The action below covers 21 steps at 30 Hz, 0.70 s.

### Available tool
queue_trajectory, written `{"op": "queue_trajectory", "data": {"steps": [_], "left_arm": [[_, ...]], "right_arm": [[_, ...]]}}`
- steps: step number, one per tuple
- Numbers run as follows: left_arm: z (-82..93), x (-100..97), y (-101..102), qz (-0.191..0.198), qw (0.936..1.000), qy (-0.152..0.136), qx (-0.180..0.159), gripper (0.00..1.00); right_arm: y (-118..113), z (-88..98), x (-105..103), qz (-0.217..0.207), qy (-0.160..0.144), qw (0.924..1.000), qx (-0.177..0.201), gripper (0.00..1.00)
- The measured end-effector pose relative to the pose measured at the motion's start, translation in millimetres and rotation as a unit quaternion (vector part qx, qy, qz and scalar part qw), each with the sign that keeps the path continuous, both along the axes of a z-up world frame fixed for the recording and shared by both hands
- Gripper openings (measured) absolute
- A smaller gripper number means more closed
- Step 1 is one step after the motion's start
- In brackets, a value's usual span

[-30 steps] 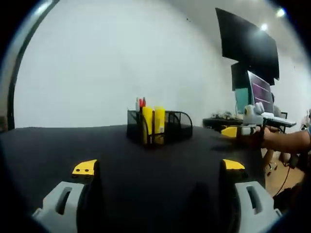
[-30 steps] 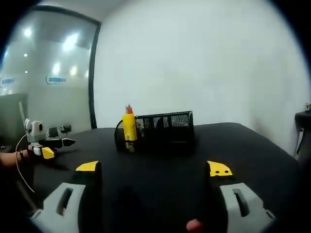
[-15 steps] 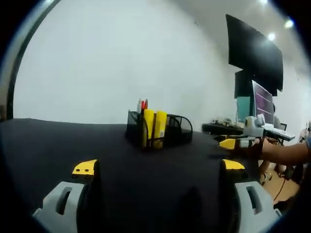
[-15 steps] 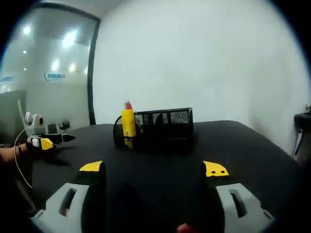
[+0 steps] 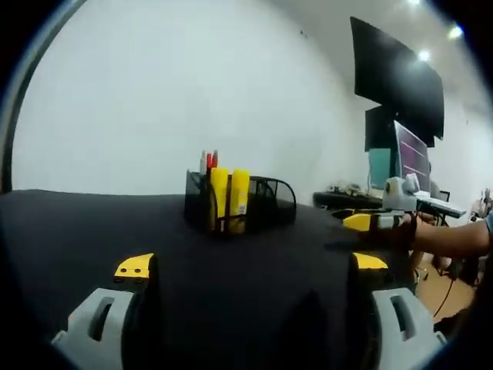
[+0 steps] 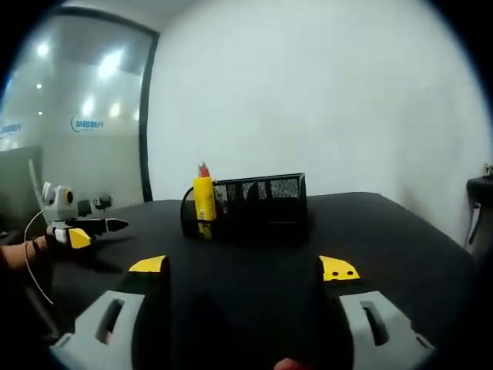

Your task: Pick up pens and glue sticks and place them into the holder.

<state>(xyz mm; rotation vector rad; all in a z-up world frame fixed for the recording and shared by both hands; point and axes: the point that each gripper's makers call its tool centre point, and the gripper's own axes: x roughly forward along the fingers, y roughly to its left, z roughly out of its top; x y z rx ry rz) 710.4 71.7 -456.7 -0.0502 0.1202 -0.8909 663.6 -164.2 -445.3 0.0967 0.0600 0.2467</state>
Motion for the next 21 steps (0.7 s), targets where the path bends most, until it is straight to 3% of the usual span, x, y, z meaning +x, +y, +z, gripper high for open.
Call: {"op": "queue_trajectory", "data": {"steps": [7,9,21], "left_arm": [[3.6,-10.8,-2,-0.006,1.0000,-0.002,-0.004,0.96],[1.6,-13.2,-3,-0.009,1.0000,0.002,0.001,0.96],[-3.7,-1.5,1,-0.011,0.9998,0.018,0.000,0.96]], "right_arm": [[-5,-2.3,1,-0.014,0.006,0.9999,-0.002,0.66],[-5,1.3,1,-0.012,0.006,0.9995,0.030,0.67],[-9,0.7,4,-0.020,0.011,0.9990,0.038,0.65]]}}
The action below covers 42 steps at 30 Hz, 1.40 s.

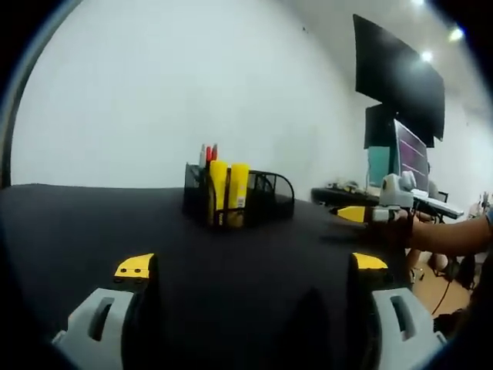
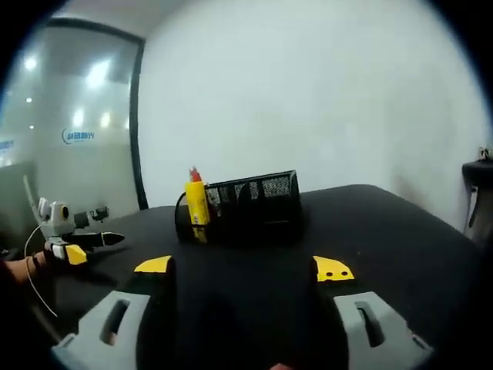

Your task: Pick up pens and glue sticks and place them into the holder.

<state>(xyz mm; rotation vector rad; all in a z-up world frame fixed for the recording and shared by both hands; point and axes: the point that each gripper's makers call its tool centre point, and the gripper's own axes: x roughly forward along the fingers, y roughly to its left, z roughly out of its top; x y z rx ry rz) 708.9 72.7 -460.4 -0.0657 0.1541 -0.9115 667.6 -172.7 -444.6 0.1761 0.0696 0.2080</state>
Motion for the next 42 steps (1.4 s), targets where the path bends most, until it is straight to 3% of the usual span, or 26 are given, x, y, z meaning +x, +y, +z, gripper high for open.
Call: {"op": "queue_trajectory", "data": {"steps": [23,31,33,42], "left_arm": [[-1.9,5.9,6,0.015,0.9999,-0.001,0.004,0.96],[6.6,6.3,11,0.020,0.9996,-0.010,-0.016,0.96],[12.6,1.1,7,0.004,0.9993,-0.011,-0.034,0.96],[10.2,0.5,6,0.006,0.9996,-0.012,-0.025,0.96]], "right_arm": [[2,2.3,-2,0.002,-0.009,0.9999,-0.008,0.61],[5,4.8,-3,0.008,-0.015,0.9998,-0.008,0.61],[6,4.4,-4,0.011,-0.014,0.9998,-0.008,0.61],[4,5.8,-4,0.007,-0.018,0.9998,-0.010,0.60]]}}
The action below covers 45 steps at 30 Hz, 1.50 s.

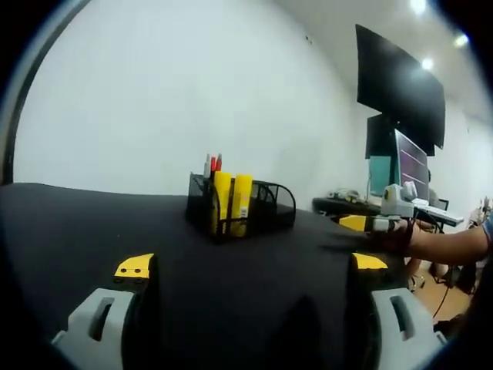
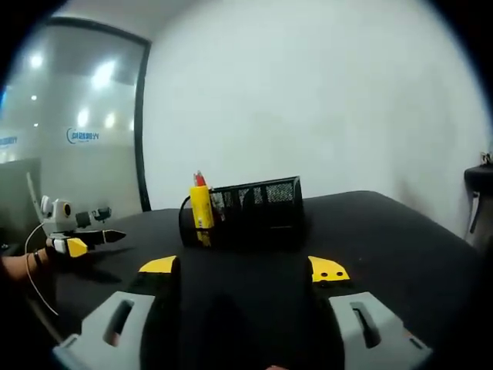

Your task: Pick up pens and glue sticks and place them into the holder.

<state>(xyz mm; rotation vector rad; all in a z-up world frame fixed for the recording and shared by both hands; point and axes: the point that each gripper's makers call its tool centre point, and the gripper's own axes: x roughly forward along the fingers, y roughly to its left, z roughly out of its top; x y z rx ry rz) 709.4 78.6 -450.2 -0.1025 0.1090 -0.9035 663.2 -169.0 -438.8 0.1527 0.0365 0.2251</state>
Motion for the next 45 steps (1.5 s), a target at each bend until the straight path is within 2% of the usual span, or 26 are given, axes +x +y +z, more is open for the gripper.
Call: {"op": "queue_trajectory", "data": {"steps": [3,9,16,20,24,27,30,35,39,41,45], "left_arm": [[-1.1,0.4,0,0.001,1.0000,0.000,0.004,0.96],[5.1,1.4,3,0.006,0.9999,-0.001,-0.016,0.96],[0.5,0.5,0,0.002,1.0000,0.002,-0.002,0.96],[4.3,-2.8,0,0.003,0.9999,0.001,-0.010,0.96],[3.9,-7.3,-4,0.000,0.9999,0.009,-0.009,0.96],[1.7,-7.0,-4,0.000,1.0000,0.007,-0.001,0.96],[6.0,-9.3,-2,0.002,0.9999,0.008,-0.012,0.96],[8.8,-13.0,-2,-0.003,0.9998,0.010,-0.019,0.96],[9.3,-16.7,-5,-0.018,0.9994,0.025,-0.014,0.96],[12.2,-19.8,-3,-0.023,0.9996,0.006,0.014,0.96],[23.8,-19.0,1,-0.026,0.9997,-0.002,-0.004,0.96]], "right_arm": [[0,0.9,0,0.001,-0.002,1.0000,0.002,0.60],[2,0.9,-1,0.006,-0.002,1.0000,0.003,0.61],[1,-0.3,0,0.003,0.002,1.0000,0.002,0.61],[2,-3.0,1,0.002,0.008,0.9999,-0.007,0.61],[-1,1.2,-1,0.001,-0.001,1.0000,0.006,0.61],[2,0.1,0,0.004,0.003,1.0000,0.002,0.66],[10,-1.5,1,0.009,0.002,0.9997,-0.021,0.73],[3,-2.7,1,-0.002,0.006,0.9998,-0.019,0.72],[-3,-2.3,4,-0.013,0.008,0.9999,-0.006,0.71],[-3,-2.4,4,-0.013,0.009,0.9999,-0.002,0.71],[0,0.0,2,-0.010,0.001,0.9999,-0.006,0.71]]}}
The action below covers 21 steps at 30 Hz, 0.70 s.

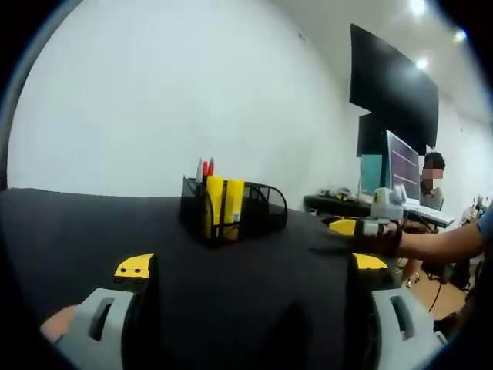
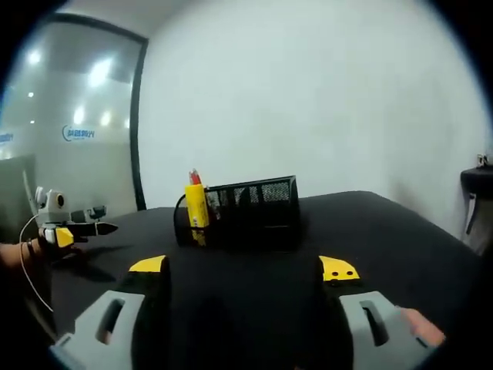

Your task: Pick up pens and glue sticks and place them into the holder.

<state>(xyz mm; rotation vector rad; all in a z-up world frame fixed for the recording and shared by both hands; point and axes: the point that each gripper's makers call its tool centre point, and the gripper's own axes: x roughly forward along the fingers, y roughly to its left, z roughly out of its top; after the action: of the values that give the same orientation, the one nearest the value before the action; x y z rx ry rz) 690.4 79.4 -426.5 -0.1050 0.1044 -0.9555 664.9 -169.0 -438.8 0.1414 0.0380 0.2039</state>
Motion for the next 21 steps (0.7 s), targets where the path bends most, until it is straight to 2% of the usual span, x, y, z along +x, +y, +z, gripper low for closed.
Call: {"op": "queue_trajectory", "data": {"steps": [3,5,10,13,16,18,21], "left_arm": [[0.9,6.1,7,0.013,0.9998,-0.012,-0.013,0.96],[5.1,8.3,11,0.022,0.9985,-0.025,-0.042,0.96],[-7.6,11.3,13,0.030,0.9993,-0.010,-0.019,0.96],[-28.6,8.9,15,0.033,0.9986,0.006,0.041,0.96],[-24.4,8.3,15,0.032,0.9987,-0.012,0.037,0.96],[-23.0,8.7,19,0.029,0.9992,-0.004,0.028,0.96],[-17.2,10.2,26,0.032,0.9994,-0.007,0.009,0.96]], "right_arm": [[2,-1.5,0,0.002,0.003,1.0000,-0.006,0.71],[3,-1.4,1,0.004,0.003,1.0000,-0.006,0.71],[2,-2.2,0,0.005,0.005,1.0000,-0.005,0.67],[-1,0.3,1,0.002,0.000,1.0000,0.002,0.67],[-3,1.5,0,-0.001,-0.002,1.0000,0.009,0.67],[-2,0.7,0,-0.002,0.000,1.0000,0.010,0.67],[-1,-0.3,0,0.001,0.003,0.9999,0.010,0.66]]}}
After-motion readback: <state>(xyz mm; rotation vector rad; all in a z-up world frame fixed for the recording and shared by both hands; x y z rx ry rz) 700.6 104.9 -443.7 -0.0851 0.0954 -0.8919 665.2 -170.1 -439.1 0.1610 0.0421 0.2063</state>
